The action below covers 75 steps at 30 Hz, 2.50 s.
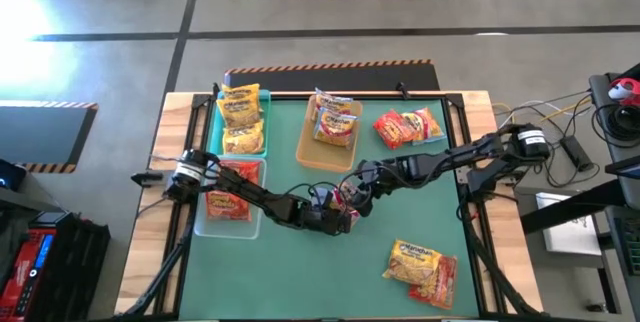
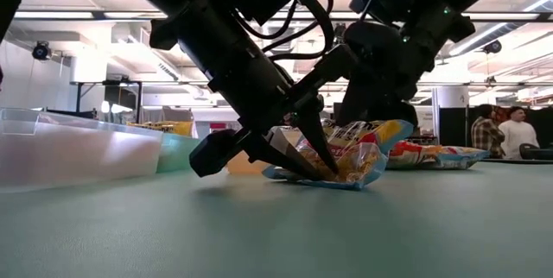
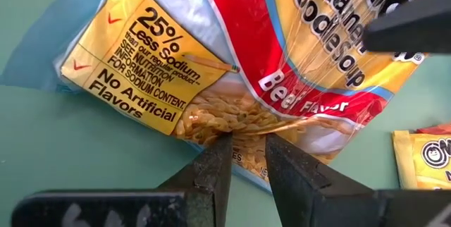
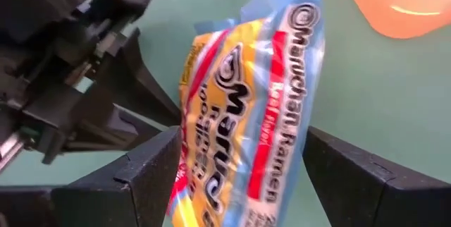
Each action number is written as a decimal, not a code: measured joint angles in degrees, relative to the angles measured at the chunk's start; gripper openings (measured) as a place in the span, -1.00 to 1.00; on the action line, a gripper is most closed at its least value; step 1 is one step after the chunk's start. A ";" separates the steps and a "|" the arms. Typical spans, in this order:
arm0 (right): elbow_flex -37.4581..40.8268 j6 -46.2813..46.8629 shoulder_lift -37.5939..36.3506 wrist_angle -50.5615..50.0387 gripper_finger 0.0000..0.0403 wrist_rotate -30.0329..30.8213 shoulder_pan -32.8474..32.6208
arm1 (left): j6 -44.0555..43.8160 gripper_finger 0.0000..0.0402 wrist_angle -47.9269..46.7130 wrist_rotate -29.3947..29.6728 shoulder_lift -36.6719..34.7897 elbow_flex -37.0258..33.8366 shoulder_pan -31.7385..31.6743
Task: Sort Maruchan noodles
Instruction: Put the blue noodle pack into the orange bin
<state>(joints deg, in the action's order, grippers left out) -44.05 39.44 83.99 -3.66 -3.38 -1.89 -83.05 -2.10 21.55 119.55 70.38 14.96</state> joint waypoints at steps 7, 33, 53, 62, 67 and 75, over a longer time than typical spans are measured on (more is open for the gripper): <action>0.02 0.06 1.60 1.69 0.37 -1.52 0.06 | 0.02 -0.63 -0.32 -0.01 0.00 0.05 0.00; 0.02 -2.06 1.51 3.34 -0.33 -1.64 0.06 | 6.74 -0.61 -0.54 1.65 -4.56 -0.32 -0.13; -0.50 -7.85 -3.11 3.32 -0.41 -3.08 1.11 | -1.47 -0.59 -9.80 1.52 -9.96 -0.12 5.19; -0.50 -12.61 -6.17 4.03 -0.41 -3.08 5.56 | -6.05 -0.59 -10.83 2.75 -9.99 -0.08 6.60; -1.02 -15.18 -8.59 5.64 -0.41 -3.08 9.84 | -6.21 -0.59 -10.96 3.70 -9.99 -0.08 6.58; -5.38 -25.17 -8.71 6.24 -0.41 0.45 17.53 | -6.19 -0.59 -11.25 6.65 -9.99 -0.03 6.58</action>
<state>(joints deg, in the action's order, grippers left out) -49.44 14.27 75.28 2.58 -2.93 15.64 -89.24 -13.35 28.20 109.56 70.35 21.54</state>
